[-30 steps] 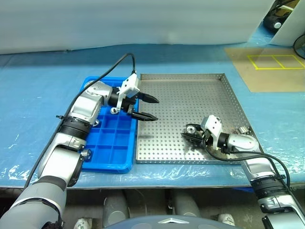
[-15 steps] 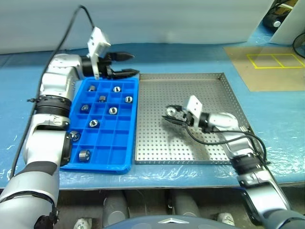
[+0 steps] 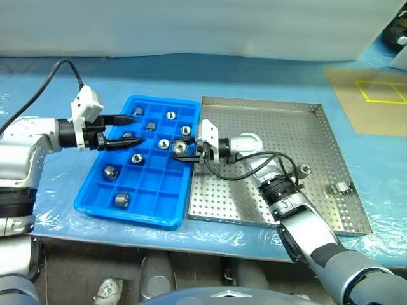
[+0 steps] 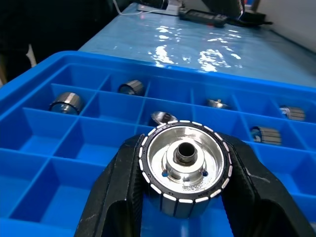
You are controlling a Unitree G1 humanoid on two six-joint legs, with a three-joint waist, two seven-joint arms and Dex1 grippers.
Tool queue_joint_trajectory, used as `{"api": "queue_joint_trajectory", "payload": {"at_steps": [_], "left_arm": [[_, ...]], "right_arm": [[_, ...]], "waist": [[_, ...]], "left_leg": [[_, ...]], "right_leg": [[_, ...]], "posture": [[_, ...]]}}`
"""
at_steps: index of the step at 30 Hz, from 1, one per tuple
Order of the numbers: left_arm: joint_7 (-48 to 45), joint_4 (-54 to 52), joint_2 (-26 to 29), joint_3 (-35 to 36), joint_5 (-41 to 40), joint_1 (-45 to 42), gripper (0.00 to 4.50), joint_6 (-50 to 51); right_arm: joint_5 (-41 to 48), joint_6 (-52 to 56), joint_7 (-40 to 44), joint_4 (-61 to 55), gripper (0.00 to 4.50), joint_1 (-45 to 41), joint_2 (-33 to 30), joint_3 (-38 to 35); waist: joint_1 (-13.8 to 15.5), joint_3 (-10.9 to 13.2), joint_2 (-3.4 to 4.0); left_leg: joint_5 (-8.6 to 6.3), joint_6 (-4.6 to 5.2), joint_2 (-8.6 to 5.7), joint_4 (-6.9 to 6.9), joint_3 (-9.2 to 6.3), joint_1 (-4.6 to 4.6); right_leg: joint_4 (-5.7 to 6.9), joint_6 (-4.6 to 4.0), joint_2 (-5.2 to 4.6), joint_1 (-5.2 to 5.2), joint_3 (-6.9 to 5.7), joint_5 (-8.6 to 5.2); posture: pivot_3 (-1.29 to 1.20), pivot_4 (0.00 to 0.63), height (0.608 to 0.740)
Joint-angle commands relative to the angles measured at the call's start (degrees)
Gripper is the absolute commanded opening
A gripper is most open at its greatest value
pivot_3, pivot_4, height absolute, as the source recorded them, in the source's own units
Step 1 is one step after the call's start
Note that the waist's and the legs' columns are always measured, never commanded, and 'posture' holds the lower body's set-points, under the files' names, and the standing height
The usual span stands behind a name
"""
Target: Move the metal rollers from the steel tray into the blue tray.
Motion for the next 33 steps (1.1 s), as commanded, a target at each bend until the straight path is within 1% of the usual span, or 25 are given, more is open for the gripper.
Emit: {"api": "queue_joint_trajectory", "payload": {"at_steps": [1,5,9,12,13,14,17,24,26,30,32,33], "left_arm": [[3.0,-5.9,1.1,3.9,-3.1,1.7,3.71,2.6],[4.6,-7.8,1.4,4.3,-4.2,3.3,3.71,3.5],[4.6,-8.7,1.8,3.6,-4.7,3.9,3.71,3.3],[4.1,-8.4,2.2,3.0,-4.8,3.6,3.71,3.2],[4.0,-8.3,2.2,2.9,-4.9,3.4,3.71,3.3],[3.8,-8.1,2.3,2.8,-5.1,3.1,3.71,3.4],[2.5,-8.1,2.8,1.9,-5.6,3.0,3.71,3.6],[-1.3,-7.4,3.3,-0.4,-6.0,2.3,3.71,2.4],[-1.9,-6.8,2.5,-1.5,-6.1,0.5,3.71,2.0],[-3.6,-3.3,-2.5,-6.1,-6.9,-8.7,3.71,2.0],[-4.7,-1.1,-4.8,-8.1,-6.4,-12.3,3.71,1.9],[-5.9,1.8,-6.8,-9.6,-6.5,-15.8,3.71,2.6]], "right_arm": [[-0.1,-2.5,2.3,1.1,1.7,-1.0,0.4,0.0],[-0.9,-3.7,2.1,3.4,1.7,-0.7,0.8,-0.3],[-3.0,-7.6,-1.7,9.8,1.7,-1.9,1.0,-1.4],[-2.8,-8.5,-2.4,12.7,1.7,-2.9,0.8,-2.7],[-2.8,-8.7,-2.1,13.1,2.45,-3.0,0.7,-2.9],[-3.0,-9.2,-2.0,13.1,2.68,-2.9,0.5,-2.9],[-4.8,-10.4,-5.5,13.3,3.62,-2.7,0.4,-3.1],[-4.0,-9.4,-3.9,8.2,3.62,-0.1,-1.3,-3.5],[-2.7,-7.6,-4.0,5.3,3.62,0.9,-2.6,-4.6],[-0.5,-3.6,-3.3,-1.6,3.62,3.8,-8.9,-7.8],[0.2,-1.6,-3.0,-4.2,3.62,5.1,-11.4,-8.8],[0.6,-0.1,-3.1,-6.4,3.62,6.4,-13.5,-9.9]], "waist": [[0.6,0.0,0.0],[1.1,0.0,0.01],[1.1,0.0,0.01],[1.1,0.0,0.01],[1.2,0.0,0.01],[1.2,0.0,0.0],[1.2,0.0,0.0],[1.2,0.0,0.0],[1.3,0.0,0.0],[1.9,0.0,0.0],[1.7,0.0,0.0],[1.5,0.0,0.0]], "left_leg": [[0.04,-0.07,0.01,0.01,0.0,0.0],[0.09,-0.16,0.1,0.1,0.0,0.18],[0.17,-0.29,0.13,0.04,0.0,0.39],[0.25,-0.43,0.12,0.02,0.0,0.5],[0.25,-0.43,0.12,0.02,0.01,0.53],[0.25,-0.43,0.12,0.02,0.01,0.52],[0.28,-0.47,0.12,0.03,0.01,0.49],[0.34,-0.58,0.12,0.04,0.01,0.49],[0.34,-0.58,0.11,0.04,0.02,0.5],[0.41,-0.69,0.1,0.07,0.03,0.47],[0.43,-0.72,0.07,0.16,0.06,0.47],[0.43,-0.71,0.05,0.17,0.07,0.51]], "right_leg": [[0.09,-0.01,-0.04,0.0,-0.04,-0.01],[0.44,-0.06,-0.01,0.02,-0.01,-0.05],[0.58,-0.12,0.03,0.07,0.04,-0.09],[0.64,-0.12,0.03,0.11,0.08,-0.09],[0.64,-0.12,0.03,0.14,0.08,-0.09],[0.64,-0.12,0.03,0.15,0.07,-0.09],[0.6,-0.12,0.03,0.15,0.08,-0.09],[0.55,-0.13,0.08,0.15,0.12,-0.1],[0.55,-0.13,0.08,0.15,0.15,-0.1],[0.56,-0.13,0.03,0.24,0.07,-0.1],[0.57,-0.13,0.01,0.3,0.09,-0.09],[0.56,-0.12,0.02,0.31,0.18,-0.09]], "posture": [[0.19,0.15,0.74],[0.2,0.15,0.74],[0.19,0.15,0.74],[0.18,0.15,0.74],[0.18,0.15,0.74],[0.17,0.15,0.74],[0.16,0.15,0.74],[0.12,0.15,0.74],[0.11,0.15,0.74],[0.06,0.15,0.74],[0.01,0.15,0.74],[0.0,0.15,0.74]]}}
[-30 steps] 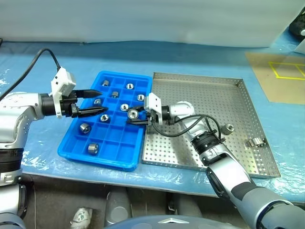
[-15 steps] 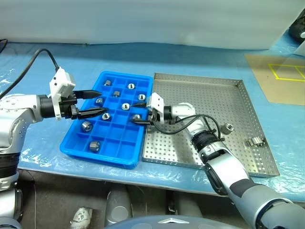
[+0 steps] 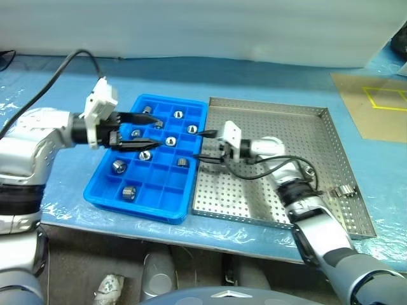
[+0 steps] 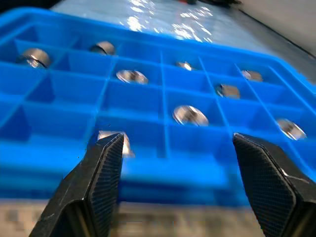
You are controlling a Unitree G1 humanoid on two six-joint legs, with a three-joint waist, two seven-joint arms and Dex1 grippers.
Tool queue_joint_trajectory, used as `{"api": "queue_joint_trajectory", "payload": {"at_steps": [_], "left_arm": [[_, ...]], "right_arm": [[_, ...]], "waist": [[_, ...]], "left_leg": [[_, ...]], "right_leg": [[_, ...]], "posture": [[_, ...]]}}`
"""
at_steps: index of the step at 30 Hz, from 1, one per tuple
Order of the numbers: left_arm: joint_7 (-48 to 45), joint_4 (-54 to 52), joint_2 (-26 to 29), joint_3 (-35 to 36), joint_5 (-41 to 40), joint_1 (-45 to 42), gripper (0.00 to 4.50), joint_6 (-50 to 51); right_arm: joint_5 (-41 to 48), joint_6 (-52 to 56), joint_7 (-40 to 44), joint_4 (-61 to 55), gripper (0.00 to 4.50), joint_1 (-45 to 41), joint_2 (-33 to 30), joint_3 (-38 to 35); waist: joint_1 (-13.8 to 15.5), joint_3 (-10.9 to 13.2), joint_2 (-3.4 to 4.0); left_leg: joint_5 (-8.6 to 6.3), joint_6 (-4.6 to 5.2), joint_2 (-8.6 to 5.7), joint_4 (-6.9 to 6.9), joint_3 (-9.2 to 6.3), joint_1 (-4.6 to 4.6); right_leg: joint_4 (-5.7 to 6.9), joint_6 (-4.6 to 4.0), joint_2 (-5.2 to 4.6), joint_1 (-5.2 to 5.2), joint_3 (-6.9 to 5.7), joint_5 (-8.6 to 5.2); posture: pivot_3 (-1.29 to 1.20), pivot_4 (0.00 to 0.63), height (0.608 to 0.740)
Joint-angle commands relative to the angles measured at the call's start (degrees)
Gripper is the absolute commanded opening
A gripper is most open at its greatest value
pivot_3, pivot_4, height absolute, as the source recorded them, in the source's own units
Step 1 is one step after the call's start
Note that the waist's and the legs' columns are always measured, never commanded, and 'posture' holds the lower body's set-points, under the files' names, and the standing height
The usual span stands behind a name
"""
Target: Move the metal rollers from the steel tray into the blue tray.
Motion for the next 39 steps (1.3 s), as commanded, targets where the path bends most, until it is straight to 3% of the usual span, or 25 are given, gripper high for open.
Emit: {"api": "queue_joint_trajectory", "payload": {"at_steps": [1,7,12,18,27,35,39], "left_arm": [[-3.3,6.1,-4.5,-4.0,-0.9,-8.5,3.71,0.5],[-11.4,25.7,-14.6,-10.9,5.3,-23.4,3.71,-8.7],[-15.3,40.9,-24.2,-13.3,10.1,-30.7,3.71,-18.1],[-16.7,46.9,-33.5,-15.8,9.7,-33.9,3.71,-22.4],[-16.7,38.4,-31.1,-29.4,3.3,-28.3,3.71,-22.3],[-16.7,38.8,-30.5,-27.0,3.5,-28.6,3.71,-22.2],[-16.7,41.2,-30.3,-25.5,8.4,-27.8,3.71,-25.5]], "right_arm": [[2.8,4.2,0.2,-7.7,3.62,2.6,-4.9,-3.9],[3.2,9.3,-4.6,-16.8,3.62,11.3,-13.3,-9.7],[4.7,13.5,-10.9,-22.9,3.62,19.3,-15.8,-15.7],[3.1,12.9,-17.0,-24.1,3.62,27.4,-18.3,-20.3],[3.5,12.2,-20.8,-21.7,3.62,31.2,-18.9,-21.9],[2.2,10.0,-20.9,-17.0,3.62,29.4,-16.5,-18.2],[1.8,9.6,-20.4,-16.4,3.62,28.7,-15.4,-16.2]], "waist": [[-0.4,0.0,0.0],[-2.2,0.0,-0.01],[-4.5,0.0,-0.02],[-5.8,0.0,-0.02],[-8.4,0.0,-0.01],[-8.4,0.0,0.0],[-8.5,0.0,0.0]], "left_leg": [[0.0,0.0,0.0,-0.01,0.0,-0.01],[0.01,0.03,-0.02,-0.13,0.0,-0.02],[-0.23,0.46,-0.24,-0.08,0.13,0.03],[-0.45,0.83,-0.31,0.17,0.21,-0.07],[-0.73,1.31,-0.33,0.32,0.68,0.2],[-0.86,1.52,-0.34,0.51,0.75,0.29],[-0.9,1.58,-0.37,0.51,0.8,0.33]], "right_leg": [[0.0,0.01,0.0,0.0,-0.01,0.0],[-0.09,0.03,0.11,-0.1,0.11,0.01],[-0.25,0.16,0.12,-0.04,0.33,0.09],[-0.52,0.25,0.07,0.06,0.43,0.15],[-0.86,0.4,0.07,0.42,0.51,0.24],[-0.91,0.45,0.02,0.45,0.57,0.28],[-0.93,0.45,0.01,0.46,0.62,0.28]], "posture": [[-0.02,0.15,0.74],[-0.2,0.15,0.74],[-0.29,0.15,0.74],[-0.38,0.15,0.74],[-0.42,0.15,0.74],[-0.39,0.15,0.74],[-0.38,0.15,0.74]]}}
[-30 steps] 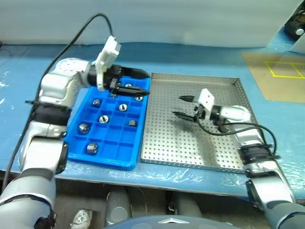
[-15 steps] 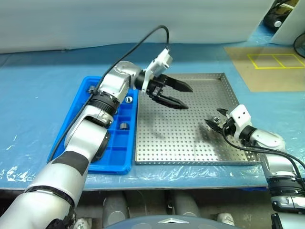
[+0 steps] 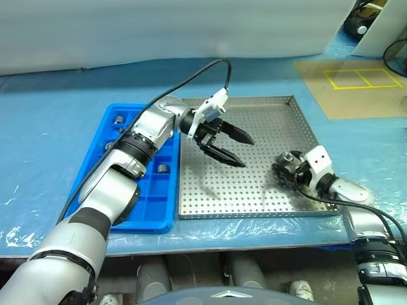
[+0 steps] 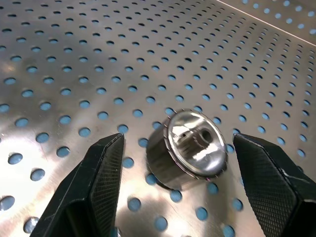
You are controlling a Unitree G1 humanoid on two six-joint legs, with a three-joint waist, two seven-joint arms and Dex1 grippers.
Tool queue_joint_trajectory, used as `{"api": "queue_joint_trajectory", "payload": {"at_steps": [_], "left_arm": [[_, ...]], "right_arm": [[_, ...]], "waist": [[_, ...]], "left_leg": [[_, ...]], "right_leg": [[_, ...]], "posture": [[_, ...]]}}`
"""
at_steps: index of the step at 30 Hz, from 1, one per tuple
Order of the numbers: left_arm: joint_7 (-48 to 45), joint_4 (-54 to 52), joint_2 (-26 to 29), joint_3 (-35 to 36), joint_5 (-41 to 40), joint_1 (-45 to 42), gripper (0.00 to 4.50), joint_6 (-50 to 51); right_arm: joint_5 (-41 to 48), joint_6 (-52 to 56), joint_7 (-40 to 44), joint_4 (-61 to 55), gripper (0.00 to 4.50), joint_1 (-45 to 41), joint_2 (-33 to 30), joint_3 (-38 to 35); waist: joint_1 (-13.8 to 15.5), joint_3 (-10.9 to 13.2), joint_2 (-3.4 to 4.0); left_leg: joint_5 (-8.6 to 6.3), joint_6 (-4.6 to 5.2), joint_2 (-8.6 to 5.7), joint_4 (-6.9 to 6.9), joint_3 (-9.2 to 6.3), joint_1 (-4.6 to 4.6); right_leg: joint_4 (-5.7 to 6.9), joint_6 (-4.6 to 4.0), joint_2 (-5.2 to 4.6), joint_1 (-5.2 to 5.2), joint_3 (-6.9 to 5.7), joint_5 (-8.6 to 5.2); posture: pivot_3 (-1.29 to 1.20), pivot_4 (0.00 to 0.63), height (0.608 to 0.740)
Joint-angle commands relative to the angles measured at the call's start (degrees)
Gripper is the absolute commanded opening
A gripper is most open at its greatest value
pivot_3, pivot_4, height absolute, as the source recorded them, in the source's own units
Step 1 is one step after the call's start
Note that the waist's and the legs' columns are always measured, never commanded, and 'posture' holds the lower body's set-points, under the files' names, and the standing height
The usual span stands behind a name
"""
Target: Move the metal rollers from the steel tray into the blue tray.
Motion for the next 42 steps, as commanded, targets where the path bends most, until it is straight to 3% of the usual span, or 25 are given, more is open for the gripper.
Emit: {"api": "queue_joint_trajectory", "payload": {"at_steps": [1,6,17,20,22,27,33,36,42], "left_arm": [[0.4,1.8,0.1,2.6,4.3,-0.1,3.71,-3.8],[3.3,4.2,-0.6,3.2,10.8,1.8,3.71,-10.5],[3.9,6.5,-2.2,6.8,14.2,1.7,3.71,-11.0],[4.1,6.4,-2.3,7.6,14.7,1.9,3.71,-11.0],[4.3,6.6,-2.4,8.1,15.2,1.9,3.71,-11.3],[4.9,6.1,-2.3,10.4,14.7,1.2,3.71,-10.1],[5.5,2.2,1.7,14.6,13.1,1.2,3.71,-6.3],[6.2,1.0,4.1,15.5,13.7,2.4,3.71,-5.4],[5.8,-5.6,6.4,14.8,13.4,7.0,3.71,-2.8]], "right_arm": [[-0.5,-0.9,0.3,0.4,3.62,-0.7,0.9,1.4],[-0.8,-1.4,0.7,1.4,3.62,-1.2,1.2,2.5],[-0.5,-1.5,1.8,1.9,3.62,-1.6,1.2,2.9],[-0.3,-1.7,1.8,1.7,3.06,-1.5,1.4,2.8],[-1.1,-1.8,1.2,1.6,2.43,-1.6,1.2,3.0],[-1.0,-1.9,1.7,1.0,2.43,-3.2,1.0,3.4],[0.7,-0.1,4.8,-2.1,2.43,-9.2,2.3,5.7],[0.3,0.3,6.3,-0.7,1.56,-12.2,2.9,7.0],[-0.7,-0.9,6.0,3.9,1.56,-12.9,2.9,7.0]], "waist": [[0.0,0.0,0.0],[0.1,0.0,0.0],[0.1,0.0,0.0],[0.1,0.0,0.0],[0.1,0.0,0.0],[0.1,0.0,-0.01],[0.0,0.0,-0.01],[0.3,0.0,0.02],[2.3,0.0,0.03]], "left_leg": [[0.0,0.0,0.0,0.0,0.0,0.02],[-0.01,0.02,-0.02,0.0,0.0,0.11],[-0.03,0.04,-0.02,0.0,0.0,0.14],[-0.04,0.06,-0.03,-0.01,0.01,0.13],[-0.04,0.06,-0.03,-0.01,0.01,0.13],[-0.05,0.07,-0.09,-0.01,0.03,0.13],[-0.04,0.07,-0.08,-0.1,0.05,0.09],[-0.03,0.04,-0.07,-0.25,0.05,0.1],[-0.08,0.12,-0.08,-0.33,0.07,0.0]], "right_leg": [[-0.01,0.0,0.0,0.02,0.0,0.0],[-0.04,0.0,-0.03,0.15,-0.01,0.0],[-0.04,0.0,-0.05,0.16,-0.01,0.0],[-0.06,0.0,-0.05,0.16,-0.01,0.0],[-0.06,0.0,-0.06,0.16,-0.01,0.0],[-0.06,0.0,-0.12,0.16,0.0,0.0],[-0.09,0.0,-0.11,0.06,0.0,0.0],[-0.07,0.0,-0.09,0.0,-0.03,0.0],[-0.15,-0.01,-0.16,0.0,-0.09,-0.01]], "posture": [[-0.37,0.15,0.74],[-0.35,0.15,0.74],[-0.35,0.15,0.74],[-0.35,0.15,0.74],[-0.34,0.15,0.74],[-0.32,0.15,0.74],[-0.26,0.15,0.74],[-0.22,0.15,0.74],[-0.19,0.15,0.74]]}}
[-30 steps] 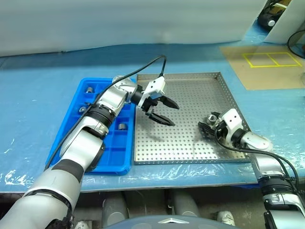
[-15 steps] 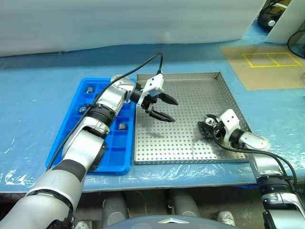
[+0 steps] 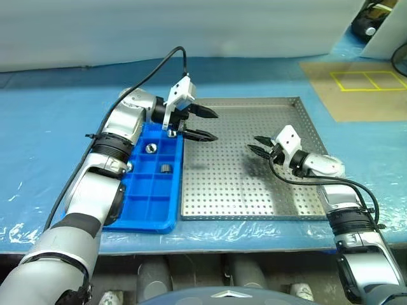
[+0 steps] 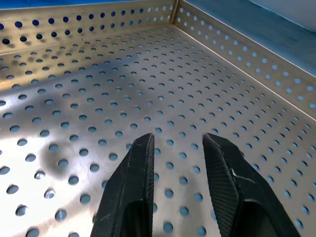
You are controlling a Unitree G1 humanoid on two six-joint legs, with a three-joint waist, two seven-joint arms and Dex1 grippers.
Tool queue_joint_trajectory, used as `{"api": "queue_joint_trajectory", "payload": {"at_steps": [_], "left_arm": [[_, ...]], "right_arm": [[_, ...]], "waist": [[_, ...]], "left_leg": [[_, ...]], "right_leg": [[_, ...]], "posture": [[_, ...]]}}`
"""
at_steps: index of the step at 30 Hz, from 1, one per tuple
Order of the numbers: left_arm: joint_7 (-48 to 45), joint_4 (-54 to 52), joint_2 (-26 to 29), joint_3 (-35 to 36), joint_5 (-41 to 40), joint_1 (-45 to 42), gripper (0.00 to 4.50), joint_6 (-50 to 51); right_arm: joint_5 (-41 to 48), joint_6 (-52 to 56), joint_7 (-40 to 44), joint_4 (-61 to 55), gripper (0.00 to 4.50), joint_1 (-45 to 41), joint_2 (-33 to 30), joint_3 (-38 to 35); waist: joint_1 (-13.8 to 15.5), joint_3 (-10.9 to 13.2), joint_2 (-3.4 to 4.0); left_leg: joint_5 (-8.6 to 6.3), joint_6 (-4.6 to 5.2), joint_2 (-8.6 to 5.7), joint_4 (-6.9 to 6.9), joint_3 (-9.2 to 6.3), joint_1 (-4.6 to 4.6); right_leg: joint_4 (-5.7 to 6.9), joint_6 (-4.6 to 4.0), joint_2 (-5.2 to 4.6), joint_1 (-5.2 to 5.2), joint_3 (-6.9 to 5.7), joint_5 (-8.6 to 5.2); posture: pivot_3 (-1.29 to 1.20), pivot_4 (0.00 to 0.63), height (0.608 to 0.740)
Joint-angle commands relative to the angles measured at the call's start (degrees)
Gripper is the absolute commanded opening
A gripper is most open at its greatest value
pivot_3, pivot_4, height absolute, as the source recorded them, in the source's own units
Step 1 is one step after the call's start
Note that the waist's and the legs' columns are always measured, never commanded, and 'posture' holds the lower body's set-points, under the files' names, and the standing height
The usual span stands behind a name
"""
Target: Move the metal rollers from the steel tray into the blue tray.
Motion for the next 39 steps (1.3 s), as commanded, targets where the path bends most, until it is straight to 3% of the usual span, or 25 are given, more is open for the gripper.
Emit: {"api": "queue_joint_trajectory", "payload": {"at_steps": [1,6,15,23,27,29,36,39], "left_arm": [[-0.1,-5.3,0.7,0.6,-1.3,1.3,3.71,2.4],[0.3,-5.4,0.5,0.5,-0.9,2.0,3.71,3.3],[-0.1,-3.3,-1.0,0.1,-0.3,1.2,3.71,2.3],[-0.5,-1.3,-1.6,0.1,0.1,0.2,3.71,1.0],[-0.6,-2.1,-1.5,0.2,-0.1,0.5,3.71,1.6],[-0.3,-2.6,-1.2,0.3,0.0,0.8,3.71,1.7],[0.6,-4.8,0.5,2.0,-1.3,1.1,3.71,3.5],[0.9,-5.0,0.6,1.9,-1.2,1.6,3.71,3.6]], "right_arm": [[0.5,-1.0,0.0,0.9,1.56,0.7,-0.7,-1.4],[1.4,-1.2,-0.3,0.7,1.56,3.8,-3.3,-4.3],[3.7,-0.3,-0.8,-3.0,1.56,9.9,-6.6,-9.3],[5.9,2.7,-1.3,-7.6,1.56,13.1,-5.4,-9.8],[6.4,3.8,-0.9,-10.6,0.76,12.6,-3.8,-8.2],[5.7,4.1,-1.9,-11.3,0.03,11.5,-3.3,-7.9],[5.6,5.6,-3.3,-14.1,0.03,5.8,-3.1,-7.1],[12.0,12.8,-5.5,-17.5,0.03,1.6,-1.1,-10.7]], "waist": [[0.5,0.0,0.0],[1.6,0.0,0.01],[1.1,0.0,0.01],[0.2,0.0,0.01],[-0.1,0.0,0.01],[-0.2,0.0,0.01],[-0.2,0.0,0.03],[-0.2,0.0,0.06]], "left_leg": [[-0.01,0.01,0.01,-0.01,0.0,-0.04],[-0.01,0.02,-0.01,-0.01,0.0,-0.1],[0.03,-0.05,-0.16,0.01,0.02,0.0],[0.03,-0.04,-0.17,0.01,0.02,0.0],[0.03,-0.04,-0.17,0.0,0.02,0.0],[0.03,-0.04,-0.17,-0.01,0.02,-0.03],[0.04,-0.05,-0.19,-0.02,0.02,-0.11],[0.04,-0.07,-0.19,-0.09,0.02,-0.11]], "right_leg": [[0.0,0.0,-0.03,0.0,0.0,0.0],[0.01,0.0,-0.08,-0.05,-0.02,0.0],[0.01,0.01,-0.13,-0.05,0.02,-0.01],[-0.01,0.02,-0.11,-0.05,0.03,-0.01],[-0.02,0.03,-0.11,-0.06,0.02,-0.01],[-0.02,0.03,-0.11,-0.1,0.03,-0.01],[0.01,0.02,-0.11,-0.23,0.06,-0.01],[0.0,0.03,-0.11,-0.24,0.05,-0.01]], "posture": [[-0.19,0.15,0.74],[-0.21,0.15,0.74],[-0.26,0.15,0.74],[-0.27,0.15,0.74],[-0.26,0.15,0.74],[-0.25,0.15,0.74],[-0.23,0.15,0.74],[-0.24,0.15,0.74]]}}
